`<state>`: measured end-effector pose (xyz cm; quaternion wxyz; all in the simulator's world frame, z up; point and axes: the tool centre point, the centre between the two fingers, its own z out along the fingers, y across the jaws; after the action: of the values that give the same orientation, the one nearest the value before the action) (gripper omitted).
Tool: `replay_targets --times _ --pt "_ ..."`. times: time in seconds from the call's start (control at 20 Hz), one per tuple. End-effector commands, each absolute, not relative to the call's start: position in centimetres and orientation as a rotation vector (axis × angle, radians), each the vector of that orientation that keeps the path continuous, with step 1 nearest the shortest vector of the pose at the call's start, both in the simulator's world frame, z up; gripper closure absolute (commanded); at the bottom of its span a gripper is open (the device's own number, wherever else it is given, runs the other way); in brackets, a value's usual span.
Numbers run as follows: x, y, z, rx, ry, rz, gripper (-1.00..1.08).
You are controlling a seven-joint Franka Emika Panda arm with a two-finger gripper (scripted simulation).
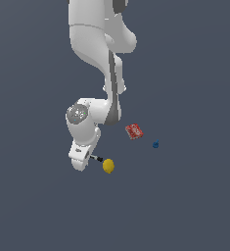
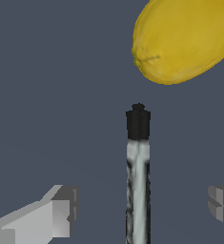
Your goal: Pick up a designated object from a clutter of objects.
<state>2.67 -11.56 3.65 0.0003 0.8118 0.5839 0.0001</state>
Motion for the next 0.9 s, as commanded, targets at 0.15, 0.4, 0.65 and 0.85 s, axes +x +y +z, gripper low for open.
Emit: replay_targets --times 0.15,0.4,0.65,0.85 --pt "2.6 -11.6 1.4 2.549 1.837 0.000 -0.92" --pt "2.7 -11.6 1.0 2.549 1.837 0.000 1.08" --pt "2.7 -11.6 1.0 2.549 1.837 0.000 1.08" --pt "2.7 -11.6 1.0 2.549 1.837 0.000 1.08"
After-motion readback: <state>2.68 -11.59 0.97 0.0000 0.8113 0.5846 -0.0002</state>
